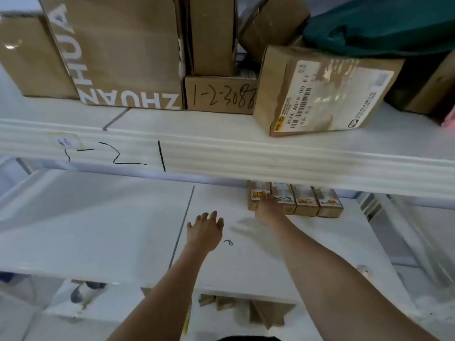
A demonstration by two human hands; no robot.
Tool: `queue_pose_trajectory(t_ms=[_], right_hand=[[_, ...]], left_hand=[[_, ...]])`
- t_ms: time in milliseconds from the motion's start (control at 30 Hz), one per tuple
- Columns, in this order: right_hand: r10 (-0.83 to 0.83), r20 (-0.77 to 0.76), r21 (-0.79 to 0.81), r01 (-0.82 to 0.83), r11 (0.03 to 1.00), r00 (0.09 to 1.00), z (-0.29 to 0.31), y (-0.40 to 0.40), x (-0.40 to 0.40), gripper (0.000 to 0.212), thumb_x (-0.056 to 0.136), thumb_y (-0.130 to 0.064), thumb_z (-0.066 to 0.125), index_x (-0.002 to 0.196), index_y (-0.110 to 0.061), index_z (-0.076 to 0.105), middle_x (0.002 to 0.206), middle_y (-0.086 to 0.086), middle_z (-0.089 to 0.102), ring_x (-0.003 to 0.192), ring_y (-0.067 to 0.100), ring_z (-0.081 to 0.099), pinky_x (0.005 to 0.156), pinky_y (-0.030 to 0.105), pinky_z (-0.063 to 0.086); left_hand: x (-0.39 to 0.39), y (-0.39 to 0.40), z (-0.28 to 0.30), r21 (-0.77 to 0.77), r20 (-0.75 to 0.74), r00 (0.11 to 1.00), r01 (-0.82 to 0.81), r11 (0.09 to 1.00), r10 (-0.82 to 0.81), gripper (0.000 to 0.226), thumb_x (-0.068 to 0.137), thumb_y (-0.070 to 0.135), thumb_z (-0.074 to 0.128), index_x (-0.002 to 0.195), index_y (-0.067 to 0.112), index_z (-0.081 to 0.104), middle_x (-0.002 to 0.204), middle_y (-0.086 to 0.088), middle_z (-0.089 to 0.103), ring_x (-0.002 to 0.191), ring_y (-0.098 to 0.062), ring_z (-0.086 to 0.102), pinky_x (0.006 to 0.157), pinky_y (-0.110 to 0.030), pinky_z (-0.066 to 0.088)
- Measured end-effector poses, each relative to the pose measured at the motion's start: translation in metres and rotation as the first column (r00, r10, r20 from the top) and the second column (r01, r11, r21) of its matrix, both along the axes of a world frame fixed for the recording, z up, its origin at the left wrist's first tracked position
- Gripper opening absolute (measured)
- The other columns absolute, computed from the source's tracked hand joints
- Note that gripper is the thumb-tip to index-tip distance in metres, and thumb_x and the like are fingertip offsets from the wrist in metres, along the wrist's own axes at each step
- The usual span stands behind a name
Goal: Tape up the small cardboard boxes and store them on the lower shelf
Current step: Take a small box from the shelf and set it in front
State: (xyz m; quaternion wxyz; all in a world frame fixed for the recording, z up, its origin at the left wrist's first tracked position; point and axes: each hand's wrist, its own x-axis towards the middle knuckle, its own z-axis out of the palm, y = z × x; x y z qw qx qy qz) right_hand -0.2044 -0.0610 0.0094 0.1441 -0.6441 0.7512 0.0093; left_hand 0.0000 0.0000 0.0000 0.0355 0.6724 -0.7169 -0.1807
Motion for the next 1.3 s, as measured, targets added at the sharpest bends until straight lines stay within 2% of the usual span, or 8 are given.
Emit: queue_pose_trajectory(t_ms=[200, 533, 800, 933, 1033, 1133, 1200, 1300], right_hand=[[0.033, -0.001, 0.065, -0.033, 0.997, 0.999, -0.010, -0.030, -0.004, 0.066, 0.107, -0.026, 0.037, 0.161, -0.005, 0.006, 0.168, 0.017, 0.006, 0.155, 0.034, 0.007, 0.126, 0.052, 0.008], [0.133, -0.112, 0.059, -0.127, 0.990, 0.985, -0.035, -0.039, 0.002, 0.066, 0.108, -0.041, 0.032, 0.160, -0.006, 0.012, 0.168, 0.012, 0.007, 0.155, 0.033, 0.006, 0.125, 0.055, 0.006], [0.111, -0.160, -0.189, -0.141, 0.972, 0.981, -0.060, 0.009, 0.009, 0.049, 0.107, -0.040, 0.036, 0.143, -0.007, 0.041, 0.148, 0.019, 0.039, 0.146, 0.043, 0.025, 0.122, 0.050, 0.019], [0.103, -0.163, -0.284, -0.147, 0.948, 0.981, -0.067, 0.040, 0.012, 0.043, 0.091, -0.021, 0.069, 0.127, 0.001, 0.059, 0.127, 0.021, 0.057, 0.125, 0.047, 0.053, 0.092, 0.048, 0.050], [0.038, -0.157, -0.340, -0.090, 0.936, 0.987, -0.065, 0.044, 0.014, 0.040, 0.071, -0.015, 0.085, 0.102, 0.003, 0.068, 0.104, 0.024, 0.064, 0.105, 0.047, 0.064, 0.076, 0.045, 0.057], [-0.039, -0.123, -0.240, 0.009, 0.971, 0.992, -0.061, 0.030, 0.016, 0.057, 0.085, -0.039, 0.074, 0.125, -0.001, 0.056, 0.131, 0.029, 0.050, 0.114, 0.048, 0.055, 0.095, 0.052, 0.048], [-0.069, -0.074, -0.140, 0.058, 0.988, 0.995, -0.066, 0.020, 0.016, 0.072, 0.100, -0.054, 0.045, 0.154, -0.010, 0.025, 0.159, 0.026, 0.017, 0.142, 0.051, 0.026, 0.115, 0.058, 0.026], [-0.084, 0.002, -0.056, 0.084, 0.995, 0.996, -0.076, 0.015, 0.014, 0.075, 0.103, -0.060, 0.026, 0.162, -0.021, 0.000, 0.167, 0.017, -0.007, 0.151, 0.050, 0.001, 0.123, 0.061, 0.007]], left_hand=[[-0.016, -0.023, -0.012, -0.001, -0.011, 1.000, -0.009, 1.000, 0.009, 0.051, 0.108, 0.042, 0.024, 0.154, 0.021, 0.032, 0.156, -0.007, 0.040, 0.142, -0.027, 0.037, 0.116, -0.052, 0.029], [-0.034, -0.040, -0.022, 0.001, -0.026, 1.000, 0.015, 1.000, -0.015, 0.050, 0.108, 0.043, 0.024, 0.152, 0.021, 0.034, 0.154, -0.008, 0.042, 0.141, -0.027, 0.038, 0.113, -0.051, 0.029], [-0.037, -0.047, -0.014, 0.012, -0.040, 0.999, 0.023, 1.000, -0.023, 0.050, 0.108, 0.042, 0.024, 0.153, 0.021, 0.033, 0.157, -0.010, 0.039, 0.143, -0.028, 0.035, 0.114, -0.052, 0.028], [-0.038, -0.048, -0.013, 0.015, -0.041, 0.998, 0.040, 0.999, -0.040, 0.050, 0.108, 0.041, 0.024, 0.152, 0.020, 0.035, 0.155, -0.010, 0.040, 0.142, -0.028, 0.037, 0.113, -0.052, 0.029], [-0.038, -0.049, -0.013, 0.012, -0.041, 0.998, 0.044, 0.999, -0.044, 0.051, 0.108, 0.042, 0.024, 0.153, 0.021, 0.033, 0.156, -0.010, 0.040, 0.143, -0.028, 0.037, 0.114, -0.052, 0.029], [-0.038, -0.047, -0.013, 0.018, -0.040, 0.998, 0.057, 0.998, -0.056, 0.051, 0.108, 0.042, 0.024, 0.154, 0.021, 0.032, 0.157, -0.010, 0.039, 0.144, -0.028, 0.036, 0.115, -0.052, 0.029], [-0.038, -0.045, -0.014, 0.018, -0.038, 0.997, 0.070, 0.997, -0.069, 0.051, 0.108, 0.042, 0.024, 0.154, 0.021, 0.032, 0.157, -0.010, 0.039, 0.144, -0.028, 0.035, 0.115, -0.052, 0.029], [-0.034, -0.039, -0.016, 0.001, -0.021, 0.995, 0.095, 0.995, -0.095, 0.050, 0.108, 0.042, 0.025, 0.153, 0.021, 0.033, 0.156, -0.009, 0.040, 0.143, -0.028, 0.036, 0.115, -0.051, 0.030]])
